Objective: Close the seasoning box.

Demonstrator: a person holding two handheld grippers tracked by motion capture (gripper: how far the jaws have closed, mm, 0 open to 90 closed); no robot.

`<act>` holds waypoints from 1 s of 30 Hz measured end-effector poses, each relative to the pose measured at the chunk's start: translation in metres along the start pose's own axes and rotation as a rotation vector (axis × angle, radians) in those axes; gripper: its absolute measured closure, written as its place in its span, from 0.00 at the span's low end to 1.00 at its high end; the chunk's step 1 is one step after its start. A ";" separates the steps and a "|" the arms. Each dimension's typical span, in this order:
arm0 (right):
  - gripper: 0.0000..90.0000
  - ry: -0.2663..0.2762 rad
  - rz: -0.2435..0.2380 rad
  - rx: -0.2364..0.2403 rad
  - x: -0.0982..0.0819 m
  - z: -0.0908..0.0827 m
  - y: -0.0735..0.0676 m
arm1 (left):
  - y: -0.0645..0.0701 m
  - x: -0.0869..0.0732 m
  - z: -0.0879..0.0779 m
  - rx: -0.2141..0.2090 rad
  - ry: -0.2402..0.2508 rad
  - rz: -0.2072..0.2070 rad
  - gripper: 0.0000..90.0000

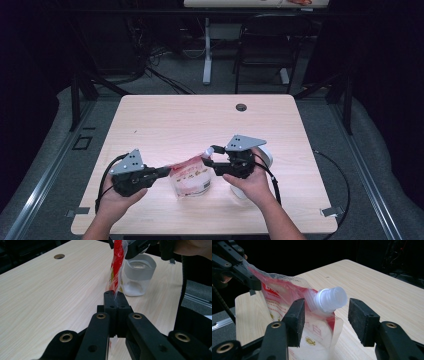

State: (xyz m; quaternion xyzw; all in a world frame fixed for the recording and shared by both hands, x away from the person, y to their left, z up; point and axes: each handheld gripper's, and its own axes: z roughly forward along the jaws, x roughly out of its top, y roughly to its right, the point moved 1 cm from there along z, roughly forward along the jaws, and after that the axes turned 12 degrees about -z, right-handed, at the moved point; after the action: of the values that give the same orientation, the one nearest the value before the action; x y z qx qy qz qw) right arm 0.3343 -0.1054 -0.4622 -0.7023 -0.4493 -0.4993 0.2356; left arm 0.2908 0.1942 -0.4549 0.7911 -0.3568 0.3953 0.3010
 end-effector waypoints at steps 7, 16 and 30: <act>0.61 0.006 -0.013 0.023 0.001 0.001 -0.005 | -0.002 0.000 0.001 0.019 0.012 -0.006 1.00; 0.70 -0.008 -0.003 0.032 0.001 -0.010 -0.011 | -0.009 0.001 0.003 0.027 0.033 -0.053 1.00; 0.73 -0.023 -0.013 0.039 0.006 -0.020 -0.021 | -0.013 0.004 0.009 0.026 0.046 -0.077 0.99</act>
State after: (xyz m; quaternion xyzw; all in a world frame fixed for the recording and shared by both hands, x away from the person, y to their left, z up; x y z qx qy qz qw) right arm 0.3066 -0.1087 -0.4512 -0.7002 -0.4663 -0.4840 0.2410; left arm 0.3066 0.1936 -0.4590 0.7988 -0.3140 0.4061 0.3135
